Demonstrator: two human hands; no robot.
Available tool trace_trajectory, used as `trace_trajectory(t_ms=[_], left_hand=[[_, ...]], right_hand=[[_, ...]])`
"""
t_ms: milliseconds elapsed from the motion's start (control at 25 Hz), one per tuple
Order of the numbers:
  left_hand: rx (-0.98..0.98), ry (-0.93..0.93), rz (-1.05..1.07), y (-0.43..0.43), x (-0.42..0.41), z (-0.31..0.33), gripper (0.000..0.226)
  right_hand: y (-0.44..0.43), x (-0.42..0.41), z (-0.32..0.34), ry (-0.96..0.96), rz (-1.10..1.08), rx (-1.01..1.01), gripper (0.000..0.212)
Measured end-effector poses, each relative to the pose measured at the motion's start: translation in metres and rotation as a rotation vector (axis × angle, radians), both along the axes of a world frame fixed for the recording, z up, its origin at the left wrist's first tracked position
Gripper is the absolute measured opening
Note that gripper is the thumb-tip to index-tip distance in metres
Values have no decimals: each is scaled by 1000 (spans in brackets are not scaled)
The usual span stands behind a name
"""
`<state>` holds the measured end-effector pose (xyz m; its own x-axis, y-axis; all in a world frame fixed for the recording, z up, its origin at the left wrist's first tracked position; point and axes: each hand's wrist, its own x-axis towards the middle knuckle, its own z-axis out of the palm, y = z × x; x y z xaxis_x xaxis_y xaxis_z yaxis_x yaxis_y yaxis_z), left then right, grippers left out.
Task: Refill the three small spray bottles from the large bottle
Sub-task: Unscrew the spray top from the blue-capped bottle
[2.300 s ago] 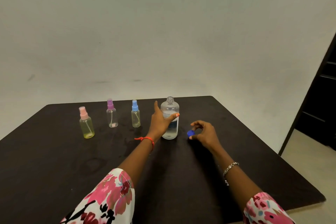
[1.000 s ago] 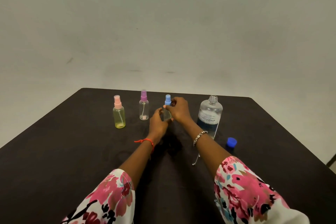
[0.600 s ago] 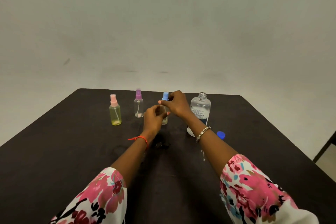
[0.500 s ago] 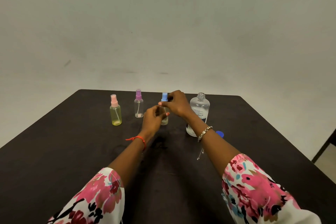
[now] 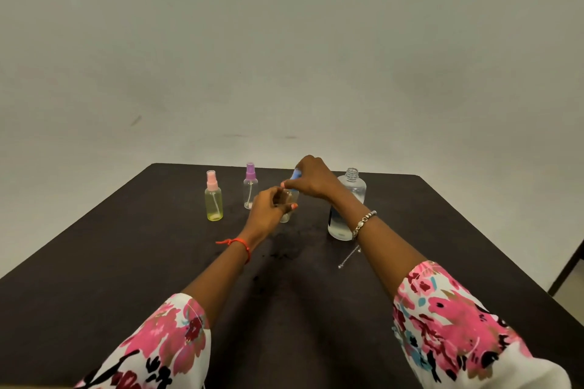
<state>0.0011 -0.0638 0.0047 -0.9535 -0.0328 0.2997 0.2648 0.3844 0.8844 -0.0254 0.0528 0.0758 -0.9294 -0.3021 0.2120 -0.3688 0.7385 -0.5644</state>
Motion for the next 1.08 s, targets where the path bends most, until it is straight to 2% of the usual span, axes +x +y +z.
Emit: trace_trajectory(t_ms=[80, 160, 280, 400, 480, 600, 720, 800, 920, 1080], left_hand=[[-12, -12, 1, -3, 3, 1, 42], [-12, -15, 1, -5, 6, 0, 41], [-19, -9, -4, -5, 13, -1, 37], [-55, -7, -12, -9, 16, -3, 38], [-53, -19, -5, -11, 16, -5, 40], [-62, -9, 3, -11, 19, -6, 40], [-71, 3, -4, -11, 19, -6, 41], [-89, -6, 0, -13, 17, -7, 42], [-138, -56, 16, -19, 14, -12, 44], [-23, -106, 119, -33, 9, -19, 40]], right_hand=[[0, 3, 6, -66, 65, 25, 18], [-3, 5, 5, -60, 73, 16, 24], [-6, 7, 4, -28, -33, 36, 37], [-1, 10, 9, -121, 61, 113, 23], [-2, 14, 9, -138, 129, 104, 25], [-5, 13, 2, -133, 23, 56, 35], [-3, 13, 2, -173, 44, 64, 22], [0, 17, 5, -121, 79, 77, 13], [5, 19, 6, 2, 101, 59, 22], [18, 16, -13, 57, -2, -153, 23]])
